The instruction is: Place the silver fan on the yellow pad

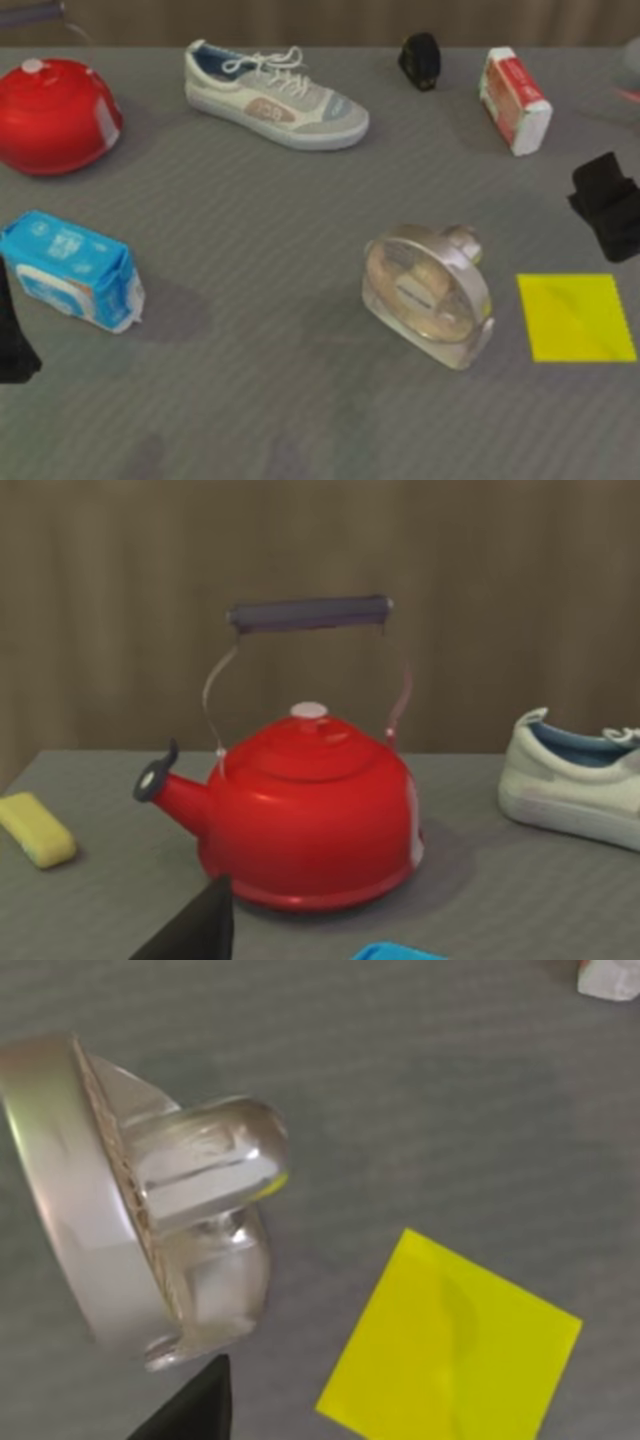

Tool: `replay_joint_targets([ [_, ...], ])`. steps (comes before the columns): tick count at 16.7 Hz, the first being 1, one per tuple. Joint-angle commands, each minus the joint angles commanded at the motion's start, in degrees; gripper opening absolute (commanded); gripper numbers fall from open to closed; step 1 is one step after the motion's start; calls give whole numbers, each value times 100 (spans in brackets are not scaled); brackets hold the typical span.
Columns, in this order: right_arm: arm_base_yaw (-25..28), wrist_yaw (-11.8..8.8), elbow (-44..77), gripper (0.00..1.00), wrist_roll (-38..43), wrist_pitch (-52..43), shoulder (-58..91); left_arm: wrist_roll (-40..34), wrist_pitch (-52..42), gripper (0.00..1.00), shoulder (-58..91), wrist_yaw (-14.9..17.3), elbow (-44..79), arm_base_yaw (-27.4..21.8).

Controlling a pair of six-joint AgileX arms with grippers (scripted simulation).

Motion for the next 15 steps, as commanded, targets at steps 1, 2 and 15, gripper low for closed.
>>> replay_joint_targets([
  [1, 175, -1, 573, 100, -59, -390, 602, 0, 0, 100, 0, 0, 0, 0],
  [2, 345, -1, 1131, 100, -116, -769, 1185, 0, 0, 100, 0, 0, 0, 0],
  [15, 1500, 2, 4729, 100, -525, -3464, 5017, 0, 0, 100, 0, 0, 0, 0],
])
